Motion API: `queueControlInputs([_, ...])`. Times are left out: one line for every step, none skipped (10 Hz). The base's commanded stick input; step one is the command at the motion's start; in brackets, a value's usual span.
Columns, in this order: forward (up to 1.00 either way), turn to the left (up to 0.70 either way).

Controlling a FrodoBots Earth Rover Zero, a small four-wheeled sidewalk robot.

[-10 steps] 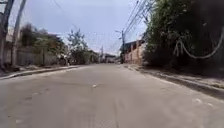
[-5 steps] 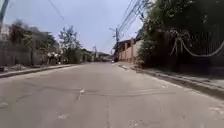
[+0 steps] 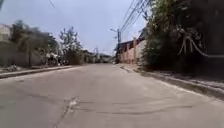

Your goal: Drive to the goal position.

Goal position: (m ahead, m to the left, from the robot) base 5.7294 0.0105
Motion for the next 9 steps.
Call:
queueControlInputs([1.00, 0.00])
queueControlInputs([1.00, 0.00])
queueControlInputs([1.00, 0.00])
queueControlInputs([1.00, 0.00])
queueControlInputs([1.00, -0.11])
queueControlInputs([1.00, -0.38])
queueControlInputs([1.00, -0.27])
queueControlInputs([1.00, 0.00])
queueControlInputs([1.00, 0.00])
